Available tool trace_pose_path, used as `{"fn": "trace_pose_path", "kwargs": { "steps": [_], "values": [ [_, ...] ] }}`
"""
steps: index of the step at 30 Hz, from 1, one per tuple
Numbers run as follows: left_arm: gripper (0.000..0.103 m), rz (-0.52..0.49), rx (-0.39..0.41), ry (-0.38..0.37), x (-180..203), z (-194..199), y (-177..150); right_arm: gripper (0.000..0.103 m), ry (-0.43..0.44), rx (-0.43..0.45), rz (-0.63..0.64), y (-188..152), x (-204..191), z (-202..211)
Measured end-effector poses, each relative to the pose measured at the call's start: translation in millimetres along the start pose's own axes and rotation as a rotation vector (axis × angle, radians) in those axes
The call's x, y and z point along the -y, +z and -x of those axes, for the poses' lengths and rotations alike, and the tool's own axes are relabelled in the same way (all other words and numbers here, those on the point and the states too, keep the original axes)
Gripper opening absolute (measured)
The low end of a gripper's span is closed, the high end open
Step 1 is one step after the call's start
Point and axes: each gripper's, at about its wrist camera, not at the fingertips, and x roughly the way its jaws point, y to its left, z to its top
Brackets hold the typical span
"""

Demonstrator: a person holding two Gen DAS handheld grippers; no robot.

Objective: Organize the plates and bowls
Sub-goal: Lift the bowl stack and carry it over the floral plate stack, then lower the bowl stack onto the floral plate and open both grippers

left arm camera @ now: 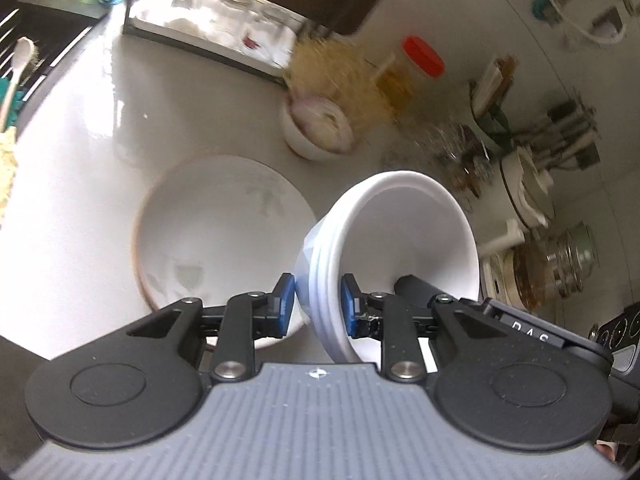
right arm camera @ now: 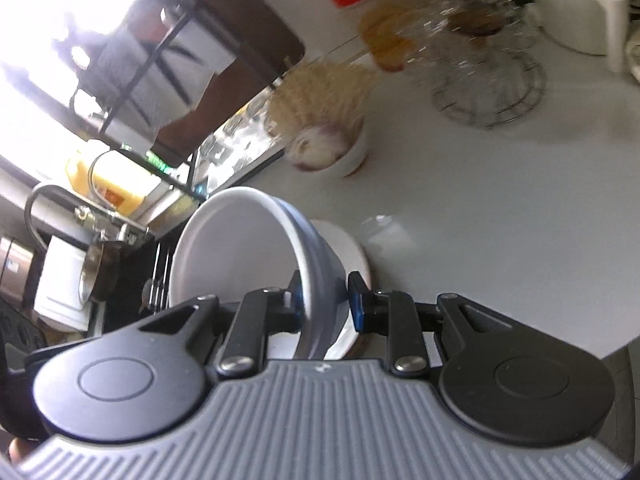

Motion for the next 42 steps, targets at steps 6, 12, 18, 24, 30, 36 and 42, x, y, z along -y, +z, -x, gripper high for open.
{"fn": "trace_pose_path", "kwargs": {
  "steps": [6, 12, 18, 24, 30, 36, 42],
  "values": [
    [0.027, 0.010, -0.001, -0.002, -38, 3, 20, 0.026, -0.025, -0.027, 0.028, -2, -29, -27],
    [0.027, 0.002, -0.072, -0.010, -62, -24, 34, 0.026, -0.093, -0.053, -0.010, -4, -32, -55],
    [0.028, -0.062, -0.169, -0.008, -74, -61, 38, 0.026, -0.159, -0.071, -0.062, -11, -19, -79],
    [0.028, -0.103, -0.208, 0.018, -80, -83, 39, 0.026, -0.186, -0.090, -0.080, -13, -15, -98],
    [0.029, -0.074, -0.231, 0.023, -84, -93, 46, 0.027, -0.186, -0.104, -0.091, -13, -13, -107],
    [0.030, -0.094, -0.233, 0.012, -80, -93, 46, 0.027, -0.214, -0.119, -0.056, -10, -11, -107],
    [0.035, -0.115, -0.217, 0.017, -78, -89, 49, 0.032, -0.225, -0.128, -0.061, -11, -9, -105]
  ]
}}
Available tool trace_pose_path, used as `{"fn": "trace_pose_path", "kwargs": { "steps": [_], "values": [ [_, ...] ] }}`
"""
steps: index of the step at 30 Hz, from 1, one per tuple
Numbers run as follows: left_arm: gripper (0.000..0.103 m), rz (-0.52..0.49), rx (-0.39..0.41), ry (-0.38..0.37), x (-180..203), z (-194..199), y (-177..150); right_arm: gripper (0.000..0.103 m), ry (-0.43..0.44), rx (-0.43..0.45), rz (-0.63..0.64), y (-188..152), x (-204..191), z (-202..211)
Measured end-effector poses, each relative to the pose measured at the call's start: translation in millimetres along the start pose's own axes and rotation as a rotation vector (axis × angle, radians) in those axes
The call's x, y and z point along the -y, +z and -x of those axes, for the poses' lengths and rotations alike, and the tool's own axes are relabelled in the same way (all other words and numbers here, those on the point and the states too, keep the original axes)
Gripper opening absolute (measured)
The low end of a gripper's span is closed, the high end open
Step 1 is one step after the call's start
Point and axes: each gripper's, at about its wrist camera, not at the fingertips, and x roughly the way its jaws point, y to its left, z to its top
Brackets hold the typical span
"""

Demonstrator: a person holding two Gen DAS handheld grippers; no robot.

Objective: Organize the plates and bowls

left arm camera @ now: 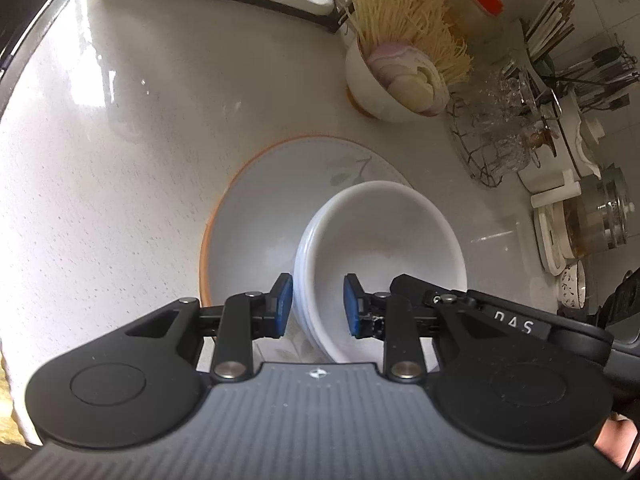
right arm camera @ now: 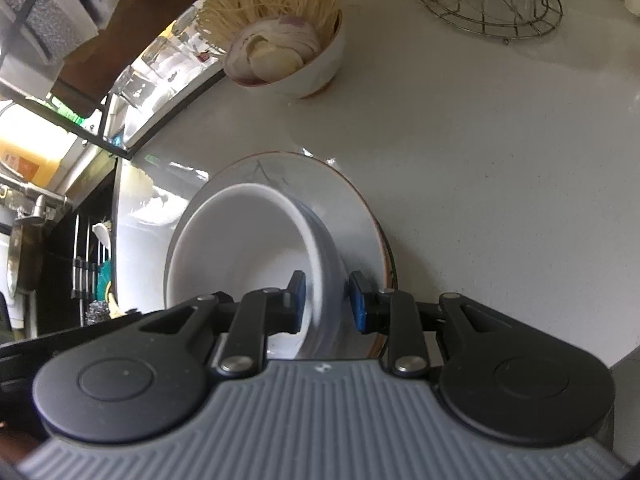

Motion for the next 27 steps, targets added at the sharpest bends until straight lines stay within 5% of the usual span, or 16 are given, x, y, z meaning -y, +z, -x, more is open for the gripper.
{"fn": "trace_pose_path", "kwargs": {
  "steps": [1, 3, 16, 27],
  "values": [
    [0.038, -0.004, 0.005, 0.004, 0, 2, 0, 0.042, 0.001, 0.011, 0.000, 0, 0, 2],
    [0.038, -0.021, 0.014, 0.012, 0, 7, 0, 0.045, 0.007, 0.032, 0.003, 1, -1, 7],
    [0.040, -0.181, 0.140, 0.029, 39, 66, -7, 0.045, -0.009, 0.173, 0.037, -4, -4, 62],
    [0.040, -0.289, 0.323, 0.051, 101, 127, -55, 0.045, 0.062, 0.414, 0.182, -18, 3, 156]
  ]
}}
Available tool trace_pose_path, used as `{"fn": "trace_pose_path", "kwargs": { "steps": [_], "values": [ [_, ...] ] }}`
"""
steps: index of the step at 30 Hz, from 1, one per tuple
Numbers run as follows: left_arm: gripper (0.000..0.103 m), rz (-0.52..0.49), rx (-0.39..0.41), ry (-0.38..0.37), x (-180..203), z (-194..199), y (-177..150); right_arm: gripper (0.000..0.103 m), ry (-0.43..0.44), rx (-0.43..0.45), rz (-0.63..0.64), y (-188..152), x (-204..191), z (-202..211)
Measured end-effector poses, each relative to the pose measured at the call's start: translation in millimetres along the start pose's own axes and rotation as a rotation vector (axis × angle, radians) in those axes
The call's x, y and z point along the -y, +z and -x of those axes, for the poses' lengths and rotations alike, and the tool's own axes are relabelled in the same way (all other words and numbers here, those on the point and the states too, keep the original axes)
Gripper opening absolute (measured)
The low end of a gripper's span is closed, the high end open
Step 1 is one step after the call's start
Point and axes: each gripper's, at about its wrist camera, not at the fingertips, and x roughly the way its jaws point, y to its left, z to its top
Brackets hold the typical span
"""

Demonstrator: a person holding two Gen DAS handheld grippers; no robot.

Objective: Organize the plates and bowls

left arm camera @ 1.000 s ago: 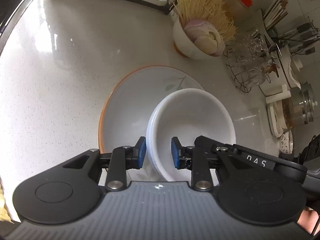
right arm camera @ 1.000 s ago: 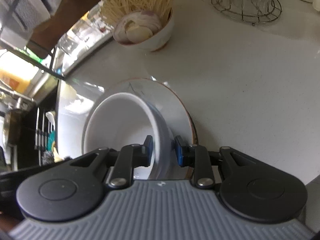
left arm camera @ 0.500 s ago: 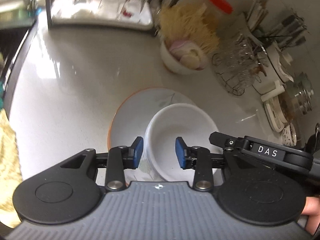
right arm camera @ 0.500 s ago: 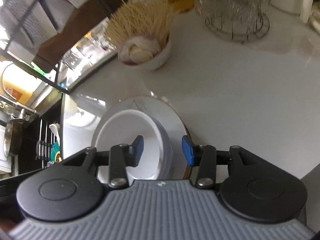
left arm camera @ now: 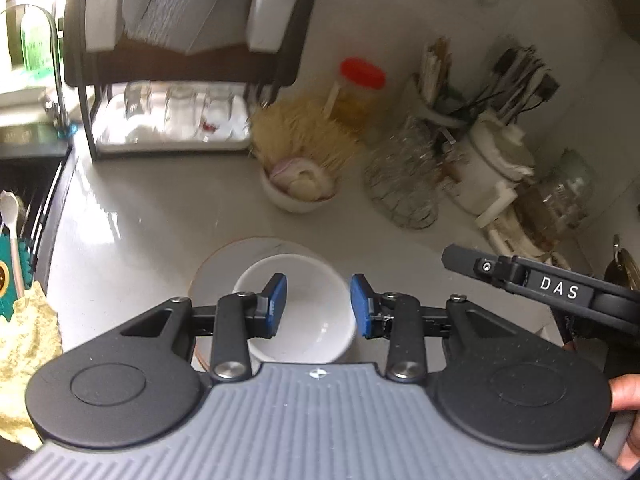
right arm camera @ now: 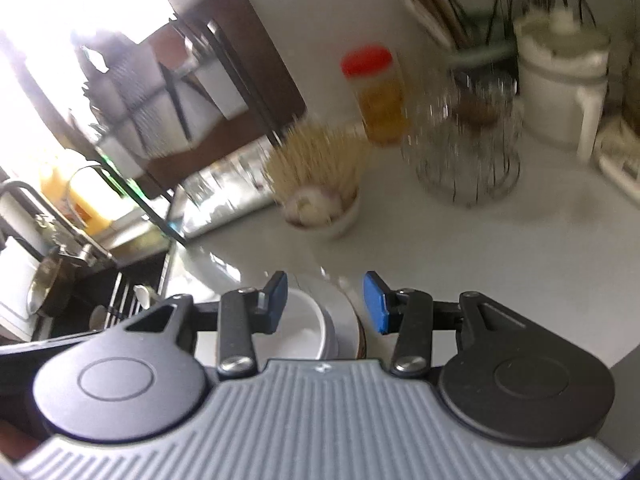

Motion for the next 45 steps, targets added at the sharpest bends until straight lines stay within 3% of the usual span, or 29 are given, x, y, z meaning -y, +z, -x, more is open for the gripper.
{"fn": "trace_pose_path", "kwargs": {
  "steps": [8, 18, 34, 42, 45],
  "values": [
    [0.040, -0.010, 0.113, 0.049, 46, 58, -23, 0.045, 0.037, 0.114, 0.055, -8, 17, 65],
    [0.040, 0.002, 0.173, 0.048, 88, 125, -71, 0.046, 0.082, 0.192, 0.121, -38, 18, 132],
    [0.040, 0.067, 0.191, 0.168, 112, 172, -171, 0.045, 0.111, 0.129, 0.205, -100, 26, 180],
    [0.042, 0.058, 0.180, 0.212, 121, 179, -198, 0.045, 0.119, 0.104, 0.241, -123, 29, 186],
    [0.052, 0.056, 0.180, 0.223, 124, 181, -204, 0.056, 0.114, 0.102, 0.257, -126, 29, 187]
  ]
}}
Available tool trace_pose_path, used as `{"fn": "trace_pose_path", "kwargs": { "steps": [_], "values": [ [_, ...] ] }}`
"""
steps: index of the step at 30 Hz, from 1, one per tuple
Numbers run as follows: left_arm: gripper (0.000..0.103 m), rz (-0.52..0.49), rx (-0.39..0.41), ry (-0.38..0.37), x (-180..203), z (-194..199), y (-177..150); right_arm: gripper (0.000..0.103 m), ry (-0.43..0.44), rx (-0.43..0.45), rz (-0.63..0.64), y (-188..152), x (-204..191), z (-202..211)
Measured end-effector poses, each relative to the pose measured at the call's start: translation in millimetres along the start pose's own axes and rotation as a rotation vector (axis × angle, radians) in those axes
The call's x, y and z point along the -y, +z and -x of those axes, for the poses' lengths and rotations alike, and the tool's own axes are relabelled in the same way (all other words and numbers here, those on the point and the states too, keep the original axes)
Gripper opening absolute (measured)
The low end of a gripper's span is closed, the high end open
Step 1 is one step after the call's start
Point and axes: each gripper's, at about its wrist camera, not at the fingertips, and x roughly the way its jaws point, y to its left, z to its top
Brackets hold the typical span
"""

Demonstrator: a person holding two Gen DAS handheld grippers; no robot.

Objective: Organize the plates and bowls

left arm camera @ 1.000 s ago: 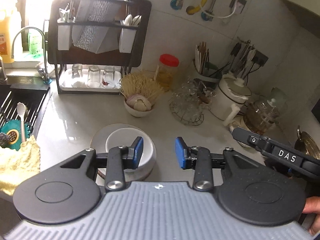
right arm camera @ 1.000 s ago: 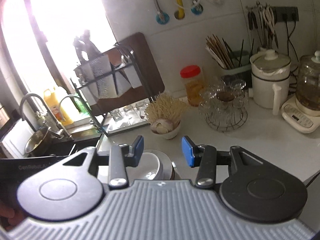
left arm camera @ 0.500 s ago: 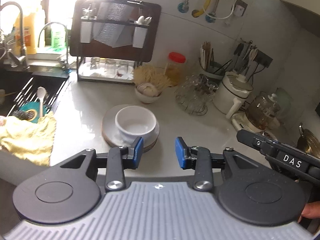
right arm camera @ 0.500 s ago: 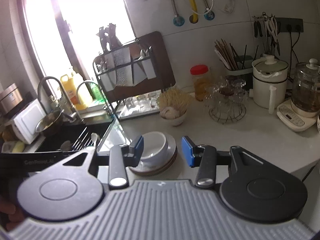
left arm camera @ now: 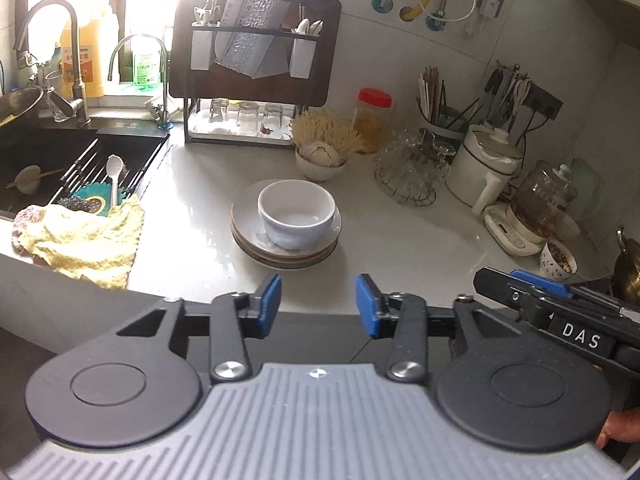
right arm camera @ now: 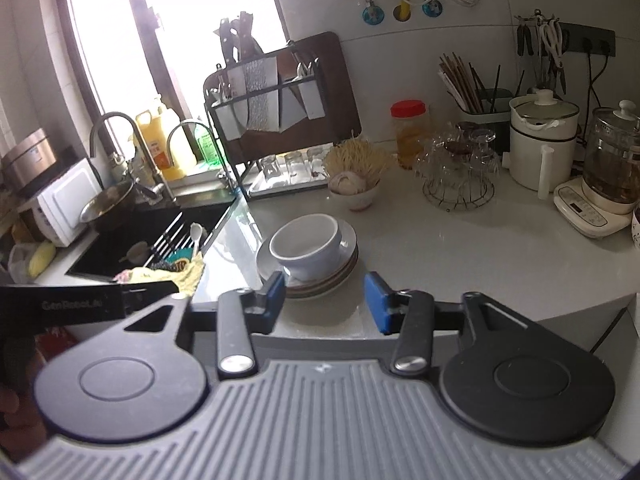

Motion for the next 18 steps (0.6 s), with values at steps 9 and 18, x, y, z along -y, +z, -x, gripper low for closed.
{"fn": "trace_pose_path", "kwargs": {
  "steps": [9, 18],
  "values": [
    [0.082, -0.008, 0.008, 0.065, 0, 11, -2, 0.068, -0.014, 0.003, 0.023, -1, 1, 1],
    [0.096, -0.009, 0.025, 0.124, -4, 20, -5, 0.082, -0.009, 0.001, 0.028, 4, 4, -4]
  ]
}}
